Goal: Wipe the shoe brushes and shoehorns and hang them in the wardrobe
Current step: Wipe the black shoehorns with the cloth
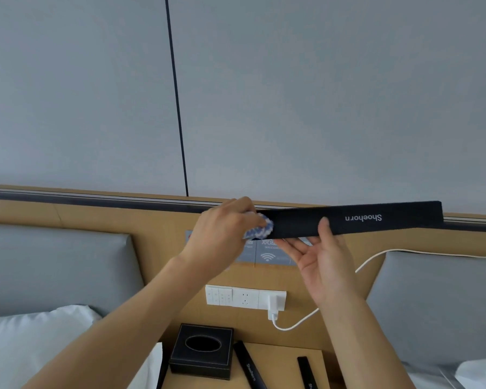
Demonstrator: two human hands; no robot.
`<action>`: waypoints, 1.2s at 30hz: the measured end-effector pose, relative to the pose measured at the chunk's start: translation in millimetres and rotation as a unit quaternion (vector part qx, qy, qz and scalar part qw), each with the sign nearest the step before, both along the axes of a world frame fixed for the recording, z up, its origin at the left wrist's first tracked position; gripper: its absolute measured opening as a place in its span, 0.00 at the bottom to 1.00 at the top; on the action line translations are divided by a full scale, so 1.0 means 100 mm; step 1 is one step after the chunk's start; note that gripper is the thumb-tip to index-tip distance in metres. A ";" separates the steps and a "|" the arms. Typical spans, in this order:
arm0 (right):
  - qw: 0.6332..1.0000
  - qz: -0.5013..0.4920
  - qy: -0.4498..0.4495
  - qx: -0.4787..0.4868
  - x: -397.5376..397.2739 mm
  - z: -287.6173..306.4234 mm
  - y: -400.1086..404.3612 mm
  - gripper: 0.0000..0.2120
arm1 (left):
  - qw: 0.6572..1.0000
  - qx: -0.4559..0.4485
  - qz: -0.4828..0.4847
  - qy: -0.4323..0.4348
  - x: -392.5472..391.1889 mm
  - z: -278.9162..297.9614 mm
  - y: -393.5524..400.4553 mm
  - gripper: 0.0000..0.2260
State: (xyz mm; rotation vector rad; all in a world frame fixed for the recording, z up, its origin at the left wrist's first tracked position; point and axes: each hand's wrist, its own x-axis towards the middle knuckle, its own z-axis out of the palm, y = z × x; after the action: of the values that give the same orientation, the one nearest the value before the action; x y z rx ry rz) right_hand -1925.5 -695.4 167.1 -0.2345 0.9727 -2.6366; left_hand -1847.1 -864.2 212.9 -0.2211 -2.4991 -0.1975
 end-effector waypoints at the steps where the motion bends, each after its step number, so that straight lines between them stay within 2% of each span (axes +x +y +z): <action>1: 1.000 -0.009 -0.002 -0.003 0.00 0.00 0.02 0.14 | 1.000 0.009 0.016 -0.002 0.00 -0.02 -0.06 0.17; 12: 1.000 -0.012 -0.016 -0.013 0.06 -0.07 -0.04 0.19 | 0.978 0.092 0.187 0.005 0.00 -0.21 -0.24 0.08; 17: 1.000 -0.009 -0.006 0.012 0.11 -0.11 -0.13 0.17 | 0.983 0.072 0.167 -0.019 0.01 -0.29 -0.03 0.11; 22: 0.998 0.012 -0.004 0.065 0.18 -0.14 -0.25 0.17 | 0.987 0.100 0.110 -0.055 -0.06 -0.27 0.17 0.11; 25: 0.988 0.054 0.061 0.133 0.17 -0.17 -0.24 0.12 | 0.986 0.132 0.084 -0.053 -0.06 -0.23 0.23 0.11; 27: 0.970 0.091 0.140 0.179 0.14 -0.18 -0.14 0.13 | 0.982 0.161 0.082 -0.060 -0.04 -0.23 0.21 0.13; 31: 0.897 0.100 0.269 0.336 0.08 -0.21 0.08 0.13 | 0.972 0.210 0.083 -0.061 0.02 -0.23 0.12 0.14; 32: 0.889 0.098 0.290 0.341 0.06 -0.22 0.10 0.14 | 0.971 0.219 0.081 -0.061 0.02 -0.24 0.12 0.14; 34: 0.900 0.105 0.310 0.289 0.03 -0.22 0.08 0.20 | 0.968 0.233 0.074 -0.061 0.04 -0.24 0.13 0.13; 36: 0.908 0.092 0.316 0.261 0.01 -0.20 0.06 0.20 | 0.966 0.243 0.071 -0.059 0.05 -0.23 0.14 0.13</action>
State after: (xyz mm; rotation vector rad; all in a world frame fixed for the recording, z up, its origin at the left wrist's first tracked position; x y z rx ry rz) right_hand -1924.5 -689.5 146.7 -1.0243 1.7083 -2.0414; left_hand -1841.7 -850.7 190.2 0.1767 -2.4784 -0.7690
